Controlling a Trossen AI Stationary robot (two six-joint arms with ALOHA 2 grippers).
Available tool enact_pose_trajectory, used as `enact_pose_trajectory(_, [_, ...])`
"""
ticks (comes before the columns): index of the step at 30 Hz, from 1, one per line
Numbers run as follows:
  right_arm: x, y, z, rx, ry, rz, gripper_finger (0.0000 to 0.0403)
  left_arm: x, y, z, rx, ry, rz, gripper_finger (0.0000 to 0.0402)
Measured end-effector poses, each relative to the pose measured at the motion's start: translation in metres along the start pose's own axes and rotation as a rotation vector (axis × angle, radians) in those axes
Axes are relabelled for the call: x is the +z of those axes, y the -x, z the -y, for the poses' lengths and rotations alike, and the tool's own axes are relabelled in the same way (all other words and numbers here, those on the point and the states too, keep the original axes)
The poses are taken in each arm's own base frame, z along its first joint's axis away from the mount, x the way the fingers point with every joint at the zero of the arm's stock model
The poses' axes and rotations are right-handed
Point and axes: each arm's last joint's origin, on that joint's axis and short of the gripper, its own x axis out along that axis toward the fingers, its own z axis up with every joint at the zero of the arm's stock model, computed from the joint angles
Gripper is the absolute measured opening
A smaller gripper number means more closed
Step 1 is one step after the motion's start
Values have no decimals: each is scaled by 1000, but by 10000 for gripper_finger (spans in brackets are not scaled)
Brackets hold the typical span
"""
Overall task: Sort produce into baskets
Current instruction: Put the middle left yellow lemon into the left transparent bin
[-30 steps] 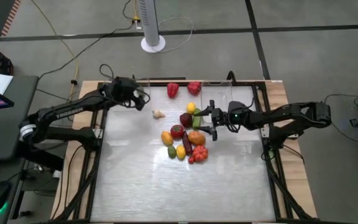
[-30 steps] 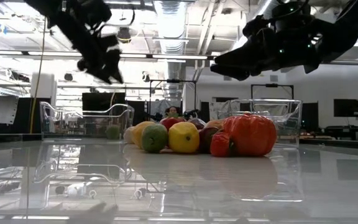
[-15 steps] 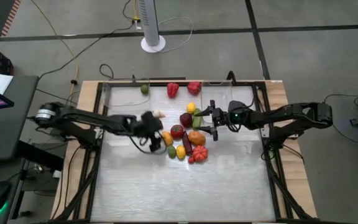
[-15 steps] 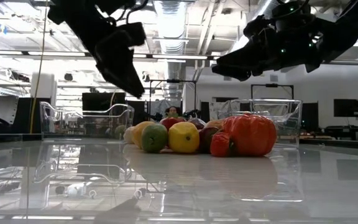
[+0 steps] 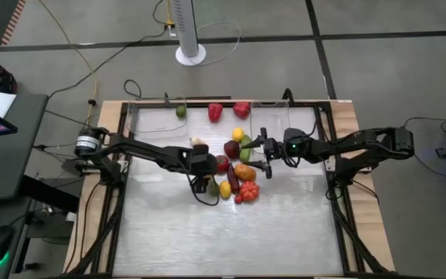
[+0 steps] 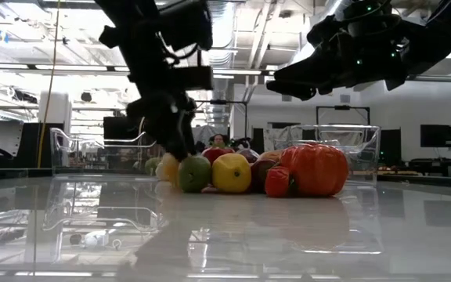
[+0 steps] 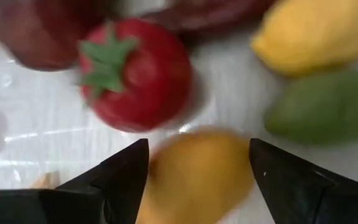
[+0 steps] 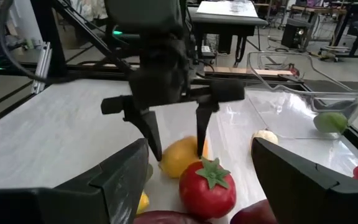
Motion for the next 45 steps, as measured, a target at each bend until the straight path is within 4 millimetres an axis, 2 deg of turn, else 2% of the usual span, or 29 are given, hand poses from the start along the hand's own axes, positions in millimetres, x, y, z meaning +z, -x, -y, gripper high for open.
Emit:
enact_pose_trajectory(4, [0,0,-1,4,0,-1,311,-8,-9,3,-13,-73,-89,269])
enact_pose_trajectory(9, [0,0,-1,5,-3,0,311,-12,-11,1,-10,-40,-135,251])
enact_pose_trajectory(11, [0,0,-1,5,-3,0,311,-13,-8,1,-10,-33,-153,239])
enact_pose_trajectory(15, [0,0,-1,5,-10,0,311,2,6,-4,-7,-5,-156,215])
enact_pose_trajectory(19, [0,0,-1,6,-21,-1,311,10,18,-7,5,130,-202,203])
enact_pose_trajectory(22, [-1,-1,-3,13,-22,-7,311,8,23,-9,62,227,-248,202])
enact_pose_trajectory(28, [0,-2,-8,31,-12,-8,311,8,25,-6,230,281,-233,220])
enact_pose_trajectory(35, [0,-2,-9,37,-8,-7,311,4,24,-6,258,445,-236,262])
enact_pose_trajectory(39, [0,-2,-9,36,-8,-8,311,-9,14,-5,280,518,-252,289])
enact_pose_trajectory(45, [0,-2,-11,40,-6,-6,311,-22,7,1,234,474,-300,302])
